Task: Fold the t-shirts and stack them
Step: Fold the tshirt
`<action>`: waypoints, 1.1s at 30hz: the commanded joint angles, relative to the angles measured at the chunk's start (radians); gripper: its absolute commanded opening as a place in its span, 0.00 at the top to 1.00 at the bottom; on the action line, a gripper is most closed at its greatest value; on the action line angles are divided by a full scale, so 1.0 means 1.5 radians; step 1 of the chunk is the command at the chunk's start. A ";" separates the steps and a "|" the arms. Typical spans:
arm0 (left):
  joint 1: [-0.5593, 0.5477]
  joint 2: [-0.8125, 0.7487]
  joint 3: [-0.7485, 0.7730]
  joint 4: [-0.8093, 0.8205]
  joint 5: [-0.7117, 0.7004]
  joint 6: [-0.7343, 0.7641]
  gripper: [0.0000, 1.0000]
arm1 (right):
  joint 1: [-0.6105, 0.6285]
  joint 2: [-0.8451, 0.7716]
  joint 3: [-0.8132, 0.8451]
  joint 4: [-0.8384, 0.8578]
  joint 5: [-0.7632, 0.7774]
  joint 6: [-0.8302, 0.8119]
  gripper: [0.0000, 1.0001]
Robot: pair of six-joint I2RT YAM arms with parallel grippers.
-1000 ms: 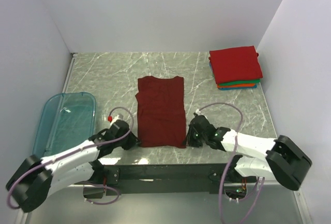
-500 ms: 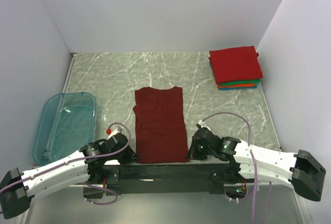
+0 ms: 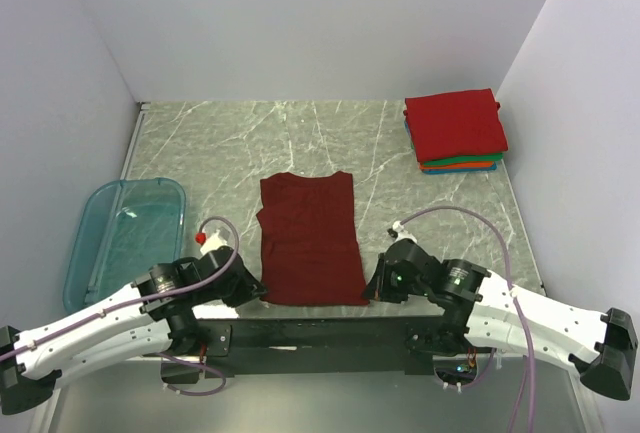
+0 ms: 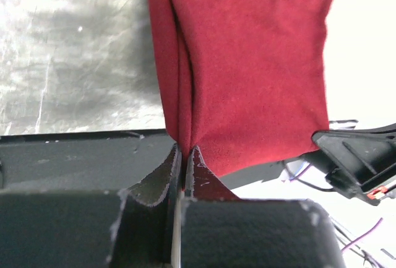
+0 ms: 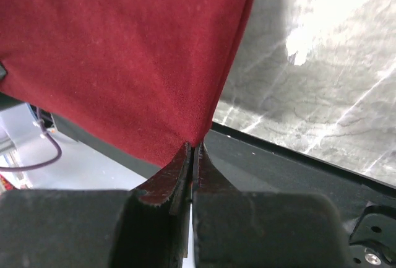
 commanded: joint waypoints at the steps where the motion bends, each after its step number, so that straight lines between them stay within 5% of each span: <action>1: -0.003 -0.001 0.051 -0.029 -0.071 0.019 0.99 | 0.005 -0.001 0.046 -0.058 0.066 -0.025 1.00; 15: -0.002 0.075 0.180 -0.041 -0.245 0.066 0.99 | -0.027 0.052 0.194 -0.056 0.179 -0.114 1.00; 33: 0.016 0.173 0.295 -0.035 -0.387 0.103 0.99 | -0.209 0.125 0.297 0.016 0.039 -0.250 1.00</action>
